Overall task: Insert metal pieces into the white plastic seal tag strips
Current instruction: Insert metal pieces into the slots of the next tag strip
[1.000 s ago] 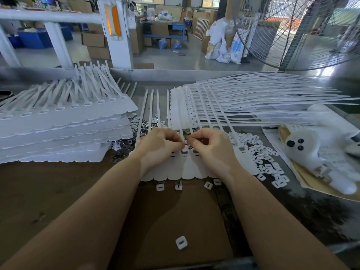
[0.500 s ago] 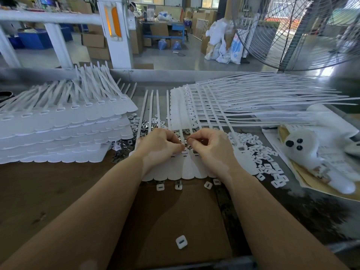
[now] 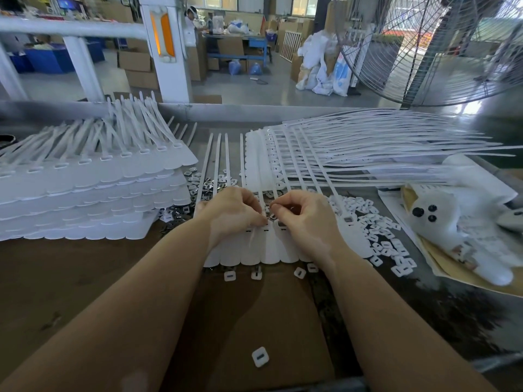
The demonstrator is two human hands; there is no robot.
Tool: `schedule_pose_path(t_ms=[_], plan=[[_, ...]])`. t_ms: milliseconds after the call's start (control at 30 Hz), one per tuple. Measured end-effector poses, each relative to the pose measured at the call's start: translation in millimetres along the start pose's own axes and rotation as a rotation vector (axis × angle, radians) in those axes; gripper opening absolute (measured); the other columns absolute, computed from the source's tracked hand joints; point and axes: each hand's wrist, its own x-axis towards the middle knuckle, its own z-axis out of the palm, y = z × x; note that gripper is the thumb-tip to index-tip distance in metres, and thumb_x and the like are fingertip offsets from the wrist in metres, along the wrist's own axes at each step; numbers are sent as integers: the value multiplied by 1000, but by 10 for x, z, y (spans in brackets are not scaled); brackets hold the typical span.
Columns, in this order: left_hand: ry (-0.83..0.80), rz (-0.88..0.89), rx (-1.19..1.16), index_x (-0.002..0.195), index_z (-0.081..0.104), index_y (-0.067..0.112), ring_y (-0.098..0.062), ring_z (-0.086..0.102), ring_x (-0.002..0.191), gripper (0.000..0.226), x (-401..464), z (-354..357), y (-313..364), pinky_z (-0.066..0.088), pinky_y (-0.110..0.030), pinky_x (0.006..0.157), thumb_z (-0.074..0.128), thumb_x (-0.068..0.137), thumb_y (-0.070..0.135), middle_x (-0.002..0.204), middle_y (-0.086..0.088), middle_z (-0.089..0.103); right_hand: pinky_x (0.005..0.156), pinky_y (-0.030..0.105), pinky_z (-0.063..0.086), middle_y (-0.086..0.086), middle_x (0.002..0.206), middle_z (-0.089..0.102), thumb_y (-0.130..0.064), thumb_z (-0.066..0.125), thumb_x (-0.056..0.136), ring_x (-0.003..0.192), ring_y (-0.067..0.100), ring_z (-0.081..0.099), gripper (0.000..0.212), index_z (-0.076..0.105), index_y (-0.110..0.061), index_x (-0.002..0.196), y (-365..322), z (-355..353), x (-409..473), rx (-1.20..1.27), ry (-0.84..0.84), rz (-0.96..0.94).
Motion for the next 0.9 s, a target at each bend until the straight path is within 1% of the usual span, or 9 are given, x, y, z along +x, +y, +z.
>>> schedule_pose_path(t_ms=[67,200,300,400,467,567,700,800,900], plan=[[-3,-12,8,73,59,23,-16,53,77,19,8,-4,21,36,-53,100,76,67,28,71,6,59,73,26,49,-7,78,67,-21,64,85,77,9,60,7,71,-22,84,-1,-2,3,3,3,5],[-31,-62,11,73,56,23,-20,52,81,20,13,-22,83,36,-54,102,76,68,23,74,4,57,76,29,50,-5,80,67,-20,63,86,79,12,61,8,71,-19,86,-13,1,3,11,2,23],[-18,-63,-3,74,57,23,-21,54,85,19,-14,-10,93,37,-51,101,75,70,22,76,4,58,71,24,48,-6,76,66,-18,63,86,74,9,60,8,71,-18,85,-25,-19,-8,64,27,45],[-10,3,-1,74,59,25,-15,54,81,13,-67,-12,27,36,-51,101,72,75,26,75,9,58,66,19,48,-7,72,63,-14,63,87,68,7,57,9,70,-18,86,-36,-96,-1,211,170,92],[-27,69,16,76,61,29,-10,52,79,9,-106,-28,-20,35,-51,101,69,79,31,76,12,56,64,16,47,-5,74,64,-15,62,88,69,8,57,10,71,-16,90,-14,-167,22,206,292,114],[-33,109,1,77,63,32,-10,52,81,7,-144,-42,-33,34,-51,102,66,82,28,78,13,58,62,15,43,1,83,66,-13,59,89,68,6,56,12,70,-13,93,28,-253,64,107,343,144],[52,117,6,72,65,32,-5,52,76,14,-165,-4,-35,37,-49,100,64,80,21,75,17,59,78,19,47,0,96,68,-6,56,89,84,10,61,19,70,-13,99,56,-269,95,-119,229,148],[113,182,43,67,64,36,-1,50,73,21,-200,30,-39,39,-46,97,63,79,19,78,17,60,81,20,45,1,103,67,-6,55,90,91,12,61,20,70,-13,101,56,-278,120,-251,190,139],[173,247,50,63,63,39,-1,51,78,27,-226,53,-51,38,-46,96,62,78,16,82,17,59,87,24,47,2,107,67,-3,54,89,97,15,61,23,71,-14,101,49,-268,147,-373,142,129]])
